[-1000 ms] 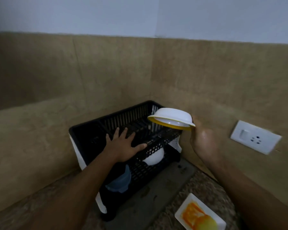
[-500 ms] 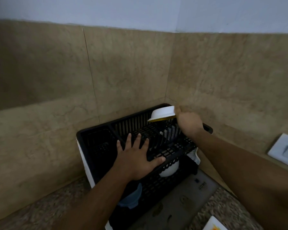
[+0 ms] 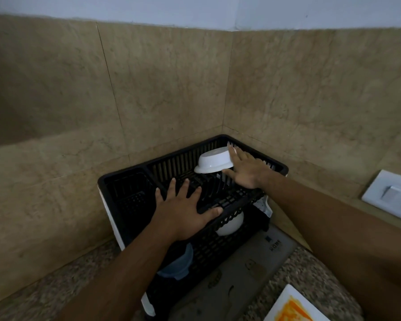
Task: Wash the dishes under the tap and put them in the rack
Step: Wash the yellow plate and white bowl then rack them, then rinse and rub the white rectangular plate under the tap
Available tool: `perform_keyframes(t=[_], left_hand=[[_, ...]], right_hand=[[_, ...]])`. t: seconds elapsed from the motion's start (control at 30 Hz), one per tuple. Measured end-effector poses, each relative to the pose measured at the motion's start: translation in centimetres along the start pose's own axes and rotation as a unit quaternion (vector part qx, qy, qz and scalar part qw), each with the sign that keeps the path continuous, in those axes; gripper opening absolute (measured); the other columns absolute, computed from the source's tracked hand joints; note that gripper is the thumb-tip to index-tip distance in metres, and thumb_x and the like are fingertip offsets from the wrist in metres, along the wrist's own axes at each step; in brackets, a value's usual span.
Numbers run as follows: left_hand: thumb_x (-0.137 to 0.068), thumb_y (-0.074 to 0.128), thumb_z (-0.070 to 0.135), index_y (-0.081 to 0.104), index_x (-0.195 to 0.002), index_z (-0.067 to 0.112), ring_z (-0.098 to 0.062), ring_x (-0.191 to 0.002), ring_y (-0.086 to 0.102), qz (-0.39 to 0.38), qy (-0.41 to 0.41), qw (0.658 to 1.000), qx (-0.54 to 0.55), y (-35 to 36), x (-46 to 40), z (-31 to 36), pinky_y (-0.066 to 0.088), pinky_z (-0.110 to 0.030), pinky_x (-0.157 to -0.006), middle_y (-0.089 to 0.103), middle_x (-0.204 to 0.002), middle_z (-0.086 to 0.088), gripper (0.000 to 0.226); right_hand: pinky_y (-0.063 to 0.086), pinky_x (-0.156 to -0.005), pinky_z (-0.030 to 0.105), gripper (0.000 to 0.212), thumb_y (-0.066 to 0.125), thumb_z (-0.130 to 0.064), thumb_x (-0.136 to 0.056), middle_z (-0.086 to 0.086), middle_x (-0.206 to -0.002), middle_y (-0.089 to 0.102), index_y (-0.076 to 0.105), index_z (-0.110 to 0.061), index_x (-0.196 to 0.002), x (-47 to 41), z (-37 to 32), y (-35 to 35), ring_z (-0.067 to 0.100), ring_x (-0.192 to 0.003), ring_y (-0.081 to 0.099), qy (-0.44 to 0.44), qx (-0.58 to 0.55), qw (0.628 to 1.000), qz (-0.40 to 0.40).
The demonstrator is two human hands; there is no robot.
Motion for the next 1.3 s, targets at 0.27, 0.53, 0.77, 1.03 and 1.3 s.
perform_keyframes(t=[0.27,0.53,0.77,1.03,1.3], left_hand=[[-0.065,0.006,0.098,0.008,-0.155,0.039,-0.027,-0.151,-0.014,0.007,-0.003,1.000,0.018,-0.3,0.2,0.0,-0.010,-0.062,-0.116,-0.005,-0.166,0.001,0.108],[-0.091,0.044,0.066,0.034,-0.151,0.023,-0.025,-0.144,0.028,0.163,0.092,0.979,0.081,-2.6,3.4,3.0,0.023,-0.042,-0.117,0.031,-0.157,-0.007,0.074],[-0.095,0.058,0.032,0.069,-0.112,0.022,-0.012,-0.092,0.065,0.074,0.221,0.939,0.253,3.6,6.6,11.6,0.055,-0.034,-0.082,0.072,-0.102,0.003,0.023],[-0.096,0.052,0.032,0.062,-0.107,0.003,-0.035,-0.104,0.061,-0.222,0.072,0.946,0.227,18.7,4.4,15.4,0.046,-0.031,-0.077,0.063,-0.113,-0.021,0.032],[-0.095,0.049,0.011,0.057,-0.131,0.013,-0.027,-0.111,0.058,-0.255,0.052,0.940,0.221,22.5,4.3,16.2,0.050,-0.033,-0.086,0.059,-0.129,-0.010,0.037]], right_hand=[[0.021,-0.119,0.047,0.073,0.033,-0.052,-0.102,0.017,-0.162,0.014,0.001,-0.017,-0.158,3.3,0.1,-0.9,0.034,-0.148,0.017,0.022,-0.095,0.994,0.054],[0.040,-0.101,0.036,0.039,0.050,-0.020,-0.101,0.012,-0.135,0.055,0.050,-0.011,-0.139,17.7,2.7,-0.1,0.030,-0.123,0.052,0.082,-0.295,0.937,0.171],[0.054,-0.081,0.036,0.016,0.058,-0.026,-0.095,-0.001,-0.094,0.072,0.071,-0.017,-0.098,30.7,6.2,9.7,0.017,-0.088,0.066,0.267,-0.373,0.885,0.085],[0.050,-0.086,0.024,0.016,0.065,-0.017,-0.094,-0.015,-0.101,0.067,0.066,-0.030,-0.103,38.5,6.6,18.8,0.005,-0.096,0.064,0.303,-0.452,0.837,-0.061],[0.056,-0.053,0.029,0.029,0.062,-0.011,-0.095,0.006,-0.092,0.073,0.061,-0.012,-0.124,37.6,5.3,21.6,0.013,-0.058,0.069,0.445,-0.522,0.728,-0.009]])
Point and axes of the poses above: each hand's wrist, its own x-axis away from the middle knuckle, its own y-axis out of the palm, z = x × y, the point moved 1 cm from there along -x, towards the middle knuckle
